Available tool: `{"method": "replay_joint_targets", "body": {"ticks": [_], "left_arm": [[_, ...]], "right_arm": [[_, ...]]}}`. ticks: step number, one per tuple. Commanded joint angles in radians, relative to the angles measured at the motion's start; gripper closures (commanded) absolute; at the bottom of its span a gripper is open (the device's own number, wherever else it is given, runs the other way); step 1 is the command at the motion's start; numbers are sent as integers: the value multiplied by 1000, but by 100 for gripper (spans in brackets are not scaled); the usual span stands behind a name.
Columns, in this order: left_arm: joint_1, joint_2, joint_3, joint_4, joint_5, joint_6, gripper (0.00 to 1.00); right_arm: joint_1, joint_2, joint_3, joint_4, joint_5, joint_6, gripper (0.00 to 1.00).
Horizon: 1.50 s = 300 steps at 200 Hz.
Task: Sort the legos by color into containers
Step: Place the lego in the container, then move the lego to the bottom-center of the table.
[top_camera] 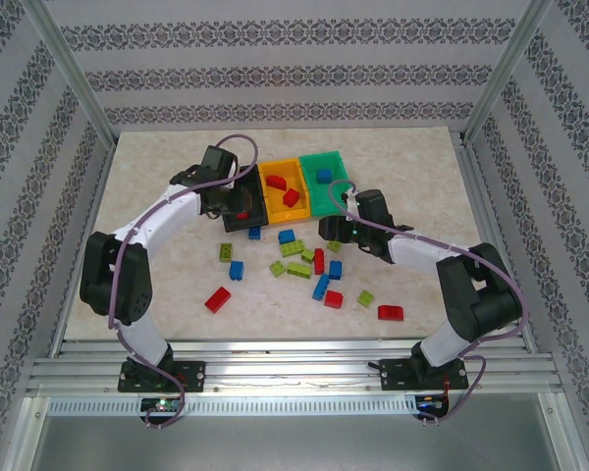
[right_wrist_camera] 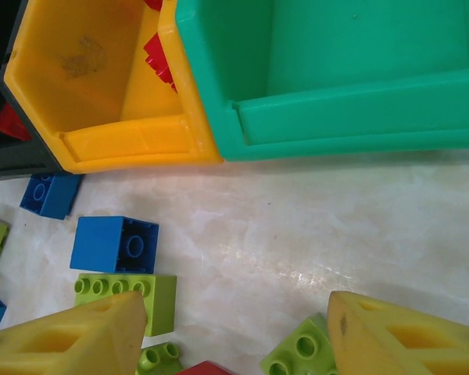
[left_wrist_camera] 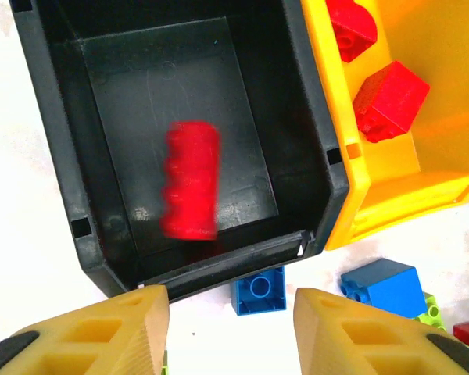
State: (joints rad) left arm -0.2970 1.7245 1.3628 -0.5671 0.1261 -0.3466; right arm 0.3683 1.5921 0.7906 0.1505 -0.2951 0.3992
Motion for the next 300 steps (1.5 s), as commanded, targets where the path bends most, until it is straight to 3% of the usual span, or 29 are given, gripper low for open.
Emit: {"method": "replay_joint_targets", "body": {"ticks": [1,79,125,187,266,300], "left_arm": [[3,-67,-46,-4,-12,14,52],[5,-248,-253,24,-43,-125,53],[7,-418,-415,-72,85,-128,51],[-1,-545,-646,-207,255,-299,49],[-66,-456,-633,-279,-19,-318,42],[-84,-387,-626,-261,-53,-286,41]], "right_arm": [[-10,16,1,25,-27,24,37],[-11,22,2,28,-36,30,36],[-11,19,-2,28,-38,35,36],[-9,18,-4,26,-36,38,36],[-9,25,1,21,-36,36,36],[-12,34,5,21,-42,38,36]]}}
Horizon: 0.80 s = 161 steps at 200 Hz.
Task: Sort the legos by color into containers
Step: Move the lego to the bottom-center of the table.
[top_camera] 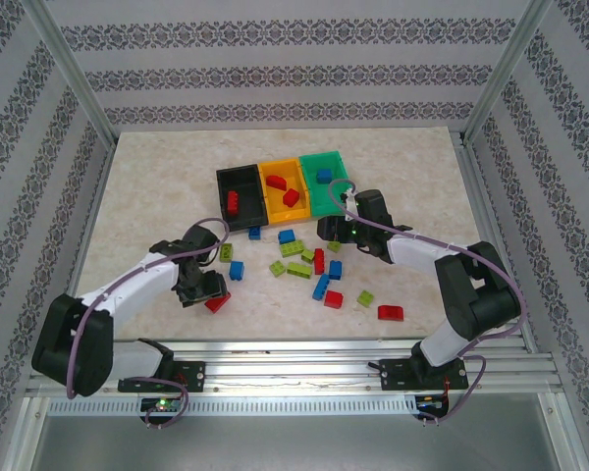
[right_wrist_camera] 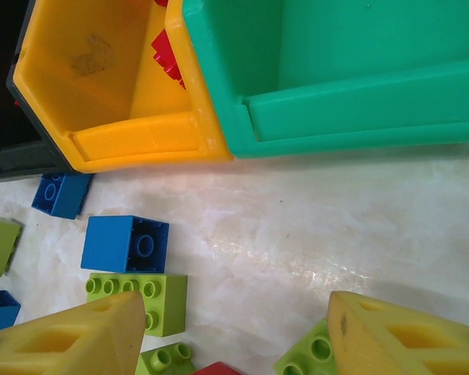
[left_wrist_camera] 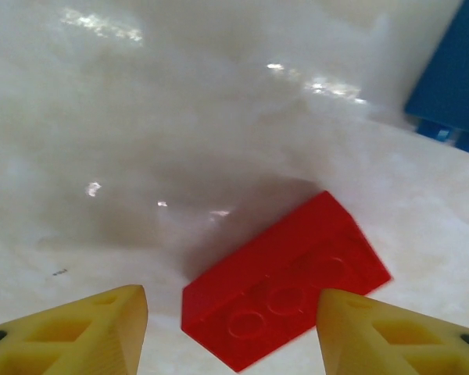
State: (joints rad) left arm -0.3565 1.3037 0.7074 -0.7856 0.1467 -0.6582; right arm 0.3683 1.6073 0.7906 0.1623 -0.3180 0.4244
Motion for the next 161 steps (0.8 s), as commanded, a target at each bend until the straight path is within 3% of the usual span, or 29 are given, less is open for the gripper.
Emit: {"method": "replay_joint_targets", "body": {"ticks": [1,134,161], "left_arm": [[-24,35,30,-43,-73,28,41],[-154,82,69,48,106,65,34],[-170,88,84,56,141,117,27]], "right_arm": [[-12,19,4,10,-20,14,36],[-13,23,4,17,-35,25,36],[-13,33,9,16,-42,28,36]]}}
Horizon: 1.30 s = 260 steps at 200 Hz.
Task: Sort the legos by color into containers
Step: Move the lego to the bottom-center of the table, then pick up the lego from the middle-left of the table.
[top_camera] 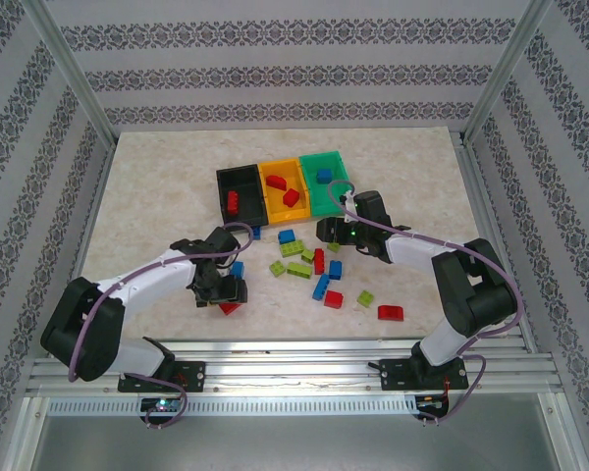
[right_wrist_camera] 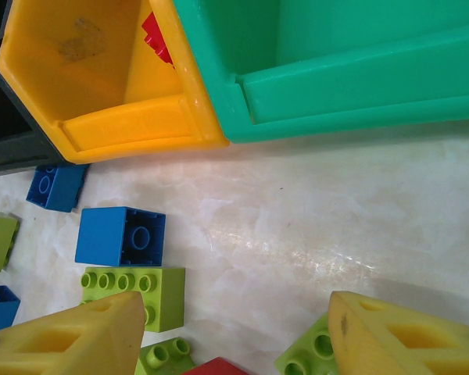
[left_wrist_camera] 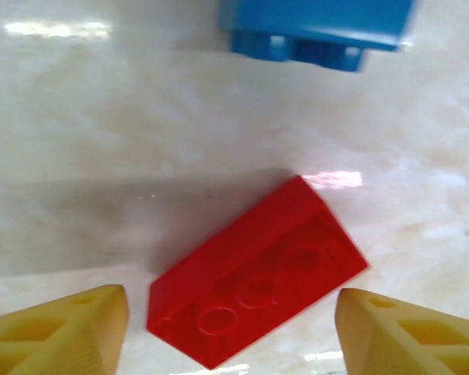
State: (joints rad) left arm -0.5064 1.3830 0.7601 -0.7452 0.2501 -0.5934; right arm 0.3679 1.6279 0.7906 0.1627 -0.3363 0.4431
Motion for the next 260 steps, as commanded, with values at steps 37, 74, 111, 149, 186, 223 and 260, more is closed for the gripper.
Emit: {"method": "replay_joint_targets", "body": {"ticks": [37,74,111,149,186,223,260], "left_arm": [[-42,3,60,-56,-37,125,26],[-95,66,118,-129,-154,164,26],[-110,153,143,-138,-173,205,25],[-113,195,139,-129,-182,214,27],[-117,196,125,-70,-125,195,43],[-118,156,119,-52,-110,172,64],[-118,65,126,-36,-81,153,71]], "right_arm": [[-13,14,8,17,-21,8,36],[-12,15,8,23,-30,13,36],[-17,14,7,21,-28,14,36],[-18,13,6,22,-30,15,36],[-19,15,7,22,-32,16,36],[-18,9,4,26,-31,18,36],[-19,9,2,28,-36,21,36]]}}
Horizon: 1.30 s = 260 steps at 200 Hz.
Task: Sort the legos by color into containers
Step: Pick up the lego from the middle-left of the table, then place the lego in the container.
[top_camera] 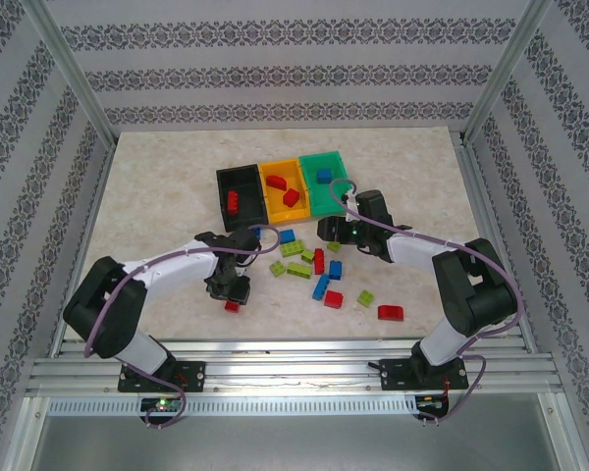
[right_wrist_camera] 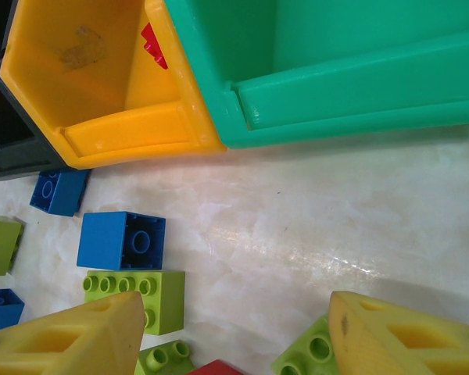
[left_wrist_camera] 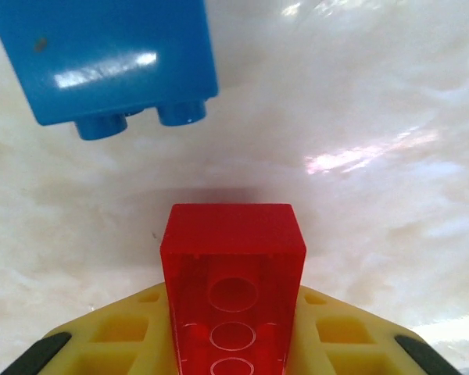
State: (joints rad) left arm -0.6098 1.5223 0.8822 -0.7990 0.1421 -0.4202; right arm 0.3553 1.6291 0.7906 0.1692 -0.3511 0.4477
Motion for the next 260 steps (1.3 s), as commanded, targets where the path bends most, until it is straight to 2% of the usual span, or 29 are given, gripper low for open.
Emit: {"method": "replay_joint_targets", "body": {"ticks": [1,37,67,89,107,172,183,192,206,230,260], "left_arm": [[-15,-76,5,19,28,-21,72],[-14,-188,42,47,40,-44,72],[10,-218,117,77,-14,-52,70],[35,-166,193,94,-48,-72,69],[73,-108,237,156,-15,-78,69],[252,165,502,241,-16,13,68],[280,206,549,248,-18,33,62],[290,238,590,243,-44,52,47],[293,294,669,204,-64,79,39],[293,300,699,179,-65,92,33],[294,186,527,318,-2,96,33]], "right_arm": [[-6,8,2,21,-22,16,36],[-7,9,2,23,-22,18,36],[-6,13,1,29,-29,24,36],[-7,14,-1,38,-35,28,36],[-7,16,-1,38,-36,30,36],[-7,15,-5,52,-50,42,36],[-7,14,-5,52,-48,41,36],[-9,16,-6,52,-48,40,36],[-8,17,-4,50,-49,41,36],[-6,14,-7,52,-49,41,36],[-4,14,-6,47,-40,35,36]]}}
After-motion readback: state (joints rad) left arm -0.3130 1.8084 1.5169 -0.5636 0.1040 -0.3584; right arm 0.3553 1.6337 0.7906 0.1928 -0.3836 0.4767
